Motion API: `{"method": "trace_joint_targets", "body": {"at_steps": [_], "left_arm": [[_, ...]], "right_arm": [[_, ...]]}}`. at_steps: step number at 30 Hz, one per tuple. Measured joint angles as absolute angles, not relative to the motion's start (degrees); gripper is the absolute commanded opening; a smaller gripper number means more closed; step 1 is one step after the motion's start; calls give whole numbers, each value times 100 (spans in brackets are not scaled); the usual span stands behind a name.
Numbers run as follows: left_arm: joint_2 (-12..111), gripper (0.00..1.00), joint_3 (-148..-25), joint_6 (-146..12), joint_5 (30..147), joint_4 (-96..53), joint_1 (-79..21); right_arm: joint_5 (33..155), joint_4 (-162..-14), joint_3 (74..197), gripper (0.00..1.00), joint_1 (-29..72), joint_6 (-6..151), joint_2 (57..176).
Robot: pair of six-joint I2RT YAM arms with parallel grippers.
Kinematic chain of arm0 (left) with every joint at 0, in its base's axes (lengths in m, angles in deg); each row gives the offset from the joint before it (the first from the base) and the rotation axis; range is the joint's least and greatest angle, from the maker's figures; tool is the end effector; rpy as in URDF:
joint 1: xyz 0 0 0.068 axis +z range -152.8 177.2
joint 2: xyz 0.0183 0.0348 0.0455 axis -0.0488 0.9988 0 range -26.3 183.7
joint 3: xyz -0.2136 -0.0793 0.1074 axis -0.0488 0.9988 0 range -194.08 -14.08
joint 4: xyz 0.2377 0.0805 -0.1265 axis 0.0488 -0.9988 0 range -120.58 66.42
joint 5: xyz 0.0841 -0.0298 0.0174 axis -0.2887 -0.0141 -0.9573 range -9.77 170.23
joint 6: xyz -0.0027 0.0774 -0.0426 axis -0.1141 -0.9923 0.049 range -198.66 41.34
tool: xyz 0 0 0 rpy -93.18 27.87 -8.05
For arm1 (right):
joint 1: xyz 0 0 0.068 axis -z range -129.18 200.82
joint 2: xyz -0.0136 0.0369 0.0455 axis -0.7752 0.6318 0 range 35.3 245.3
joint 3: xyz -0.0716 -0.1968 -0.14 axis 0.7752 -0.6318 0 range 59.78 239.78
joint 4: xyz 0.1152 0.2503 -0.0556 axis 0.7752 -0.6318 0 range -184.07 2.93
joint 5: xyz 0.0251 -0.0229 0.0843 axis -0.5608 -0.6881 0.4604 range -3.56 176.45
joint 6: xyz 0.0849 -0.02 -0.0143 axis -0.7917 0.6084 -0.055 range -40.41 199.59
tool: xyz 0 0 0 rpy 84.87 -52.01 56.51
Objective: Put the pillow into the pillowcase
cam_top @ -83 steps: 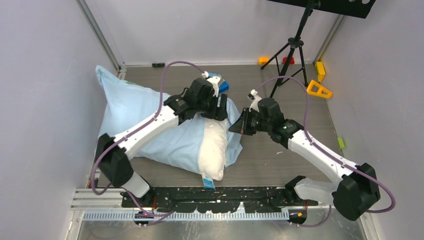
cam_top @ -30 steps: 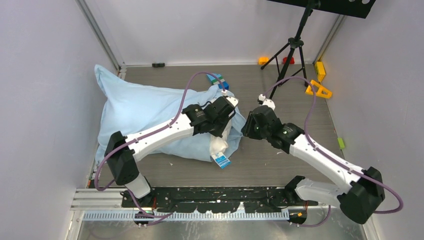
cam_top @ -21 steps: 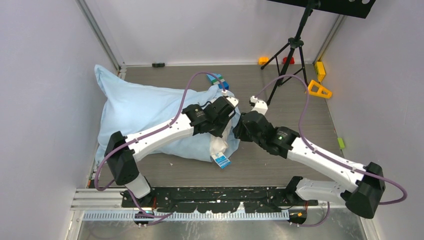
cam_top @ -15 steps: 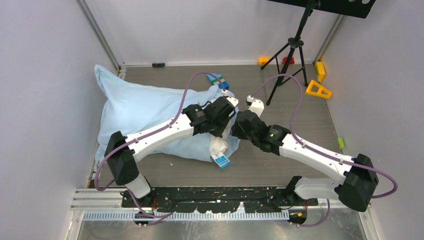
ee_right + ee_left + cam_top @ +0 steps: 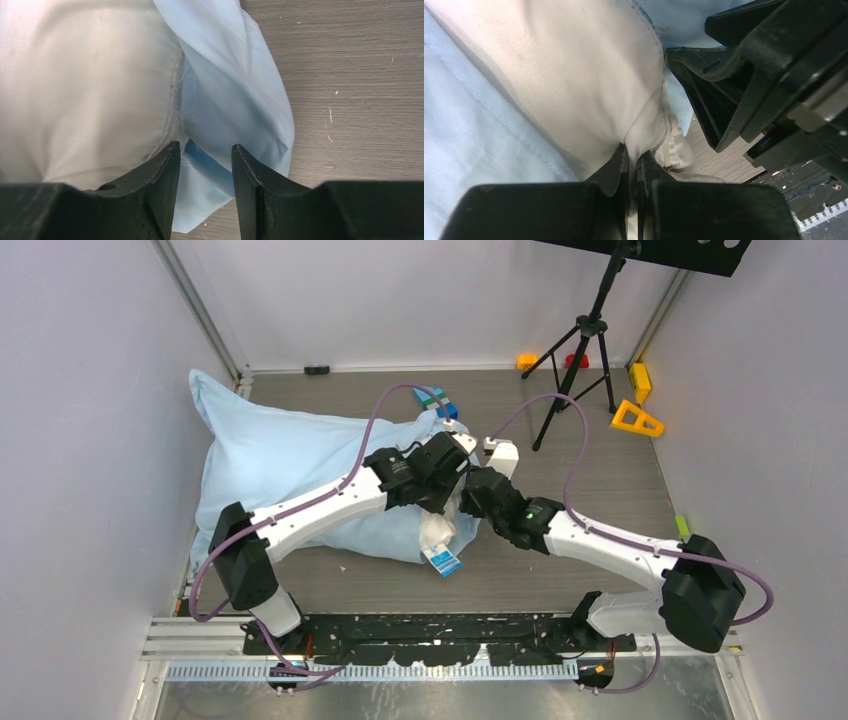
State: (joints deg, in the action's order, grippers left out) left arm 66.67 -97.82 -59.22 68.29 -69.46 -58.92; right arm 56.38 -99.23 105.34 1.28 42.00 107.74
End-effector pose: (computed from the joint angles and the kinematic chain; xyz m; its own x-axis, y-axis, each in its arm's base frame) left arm 0.2314 -0.3155 0.2483 -0.6796 0.4279 -0.5958 0.5515 0.8336 -0.0303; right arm 0.2386 0.2190 0.1884 -0.5716 0.1432 -0.8079 -0.0724 0.9720 0.2235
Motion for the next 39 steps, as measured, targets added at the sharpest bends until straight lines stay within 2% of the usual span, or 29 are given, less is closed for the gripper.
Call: {"method": "trace_joint_targets", "body": {"at_steps": [8, 11, 13, 18, 19, 24, 31, 39], "left_arm": [[6667, 0, -9782, -5922, 6870, -6946, -5865], [6658, 0, -9782, -5922, 6879, -6949, -5861], [6639, 0, -9782, -5920, 6879, -6949, -5854], [6558, 0, -9782, -5859, 6894, -6946, -5765], [6523, 0, -9782, -5822, 6894, -6942, -5732], [6337, 0, -9780, -5492, 7006, -6785, -5489], [6099, 0, -9404, -4652, 7082, -5661, -4985], [6494, 0, -9067, -3946, 6967, -4665, -4655]], "right_arm": [[5415, -9657, 10484, 50, 128, 4375, 11146], [5282, -9608, 10488, 47, 128, 4421, 11386], [5186, -9604, 10493, 38, 128, 4441, 11511], [4987, -9626, 10495, 2, 128, 4480, 11618], [4971, -9639, 10499, 0, 128, 4478, 11618], [5188, -9698, 10394, 1, 126, 4432, 11375], [6425, -9425, 9865, 0, 25, 4666, 9920], [7671, -9766, 9905, 1, -108, 5127, 8687]]}}
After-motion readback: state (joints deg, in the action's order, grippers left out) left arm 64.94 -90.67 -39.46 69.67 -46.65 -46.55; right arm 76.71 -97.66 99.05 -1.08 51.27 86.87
